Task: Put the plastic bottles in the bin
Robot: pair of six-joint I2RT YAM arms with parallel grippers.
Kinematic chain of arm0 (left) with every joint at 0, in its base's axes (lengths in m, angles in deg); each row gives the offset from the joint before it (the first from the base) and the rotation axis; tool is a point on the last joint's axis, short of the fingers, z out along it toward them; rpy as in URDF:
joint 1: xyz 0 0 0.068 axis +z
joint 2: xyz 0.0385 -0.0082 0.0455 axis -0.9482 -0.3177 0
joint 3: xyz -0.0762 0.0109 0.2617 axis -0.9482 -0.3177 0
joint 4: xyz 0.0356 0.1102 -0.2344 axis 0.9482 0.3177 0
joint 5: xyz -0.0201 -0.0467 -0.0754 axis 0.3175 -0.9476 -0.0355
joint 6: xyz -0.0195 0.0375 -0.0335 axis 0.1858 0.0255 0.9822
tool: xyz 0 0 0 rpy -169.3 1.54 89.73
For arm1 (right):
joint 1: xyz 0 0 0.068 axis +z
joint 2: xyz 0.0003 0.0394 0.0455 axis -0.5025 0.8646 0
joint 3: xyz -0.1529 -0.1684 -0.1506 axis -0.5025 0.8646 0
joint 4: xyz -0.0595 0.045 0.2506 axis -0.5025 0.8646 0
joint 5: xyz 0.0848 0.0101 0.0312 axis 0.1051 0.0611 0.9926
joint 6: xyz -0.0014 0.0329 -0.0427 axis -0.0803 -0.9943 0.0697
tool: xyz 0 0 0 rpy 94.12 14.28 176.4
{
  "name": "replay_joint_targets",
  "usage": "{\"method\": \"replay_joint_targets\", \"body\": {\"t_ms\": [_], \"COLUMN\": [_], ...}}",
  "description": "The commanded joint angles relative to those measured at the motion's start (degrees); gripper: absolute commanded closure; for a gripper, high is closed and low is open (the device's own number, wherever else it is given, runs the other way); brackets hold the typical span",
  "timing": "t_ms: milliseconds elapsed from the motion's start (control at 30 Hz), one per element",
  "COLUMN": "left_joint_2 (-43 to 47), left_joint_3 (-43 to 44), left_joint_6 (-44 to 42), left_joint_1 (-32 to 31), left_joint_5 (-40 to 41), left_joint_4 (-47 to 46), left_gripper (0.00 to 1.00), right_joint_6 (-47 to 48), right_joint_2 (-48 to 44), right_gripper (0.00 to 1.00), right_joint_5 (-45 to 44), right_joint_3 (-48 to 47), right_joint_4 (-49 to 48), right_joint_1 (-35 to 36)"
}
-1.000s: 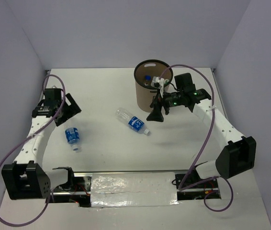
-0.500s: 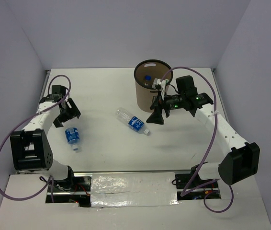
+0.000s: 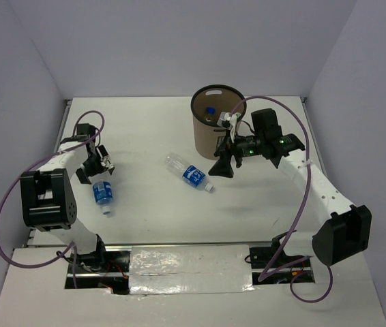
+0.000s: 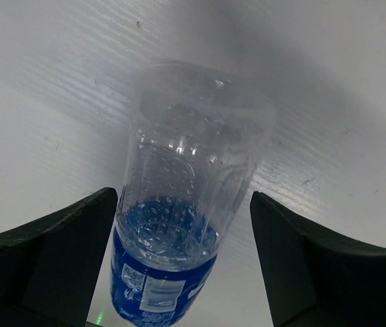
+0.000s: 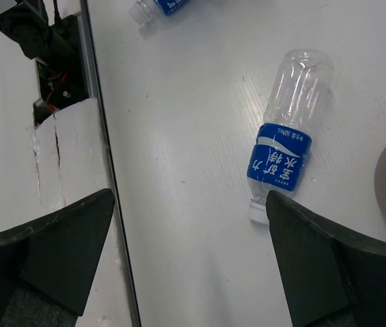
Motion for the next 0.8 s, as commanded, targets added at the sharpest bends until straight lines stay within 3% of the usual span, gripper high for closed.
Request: {"method": "replay_joint_targets", "body": {"t_ms": [0, 100, 300, 400, 500, 633, 767], "left_joint_2": [-1.4, -2.1, 0.7, 4.9, 10.8, 21.3, 26.3], "left_joint_3": [-0.8, -2.1, -4.5, -5.4, -5.9, -5.2, -3.0], "left_joint_6": [-1.6, -1.3, 0.6, 2.6, 5.7, 10.4, 16.0], "left_joint_1": [0.8, 1.4, 1.8, 1.8, 0.9, -3.8, -11.0], "left_joint_5": [-2.1, -3.4, -8.6, -14.6, -23.7, -31.5, -34.8], "left_joint_4": [-2.1, -3.7, -6.1, -7.4, -10.4, -17.4, -31.4], "left_gripper": [0.08, 0.14, 0.41, 0.77, 1.0, 1.0, 1.0], "right_joint_6": [-1.1, -1.4, -1.0, -0.1, 2.4, 4.7, 0.9], "right_joint_2": [-2.3, -2.5, -3.1, -3.9, -4.9, -5.9, -7.6], "right_gripper": [0.0, 0.0, 0.0, 0.0, 0.0, 0.0, 0.01], "right_joint_5": [-0.1, 0.0, 0.0, -0.2, -0.1, 0.2, 2.2], "right_joint_3": [0.2, 0.3, 0.1, -0.4, -1.4, -4.1, -5.2], "right_joint_4": [-1.5, -1.4, -0.1, 0.8, 3.3, 4.5, 1.3], "right_joint_1": [0.5, 0.6, 0.6, 0.6, 0.5, 0.1, -1.2]}}
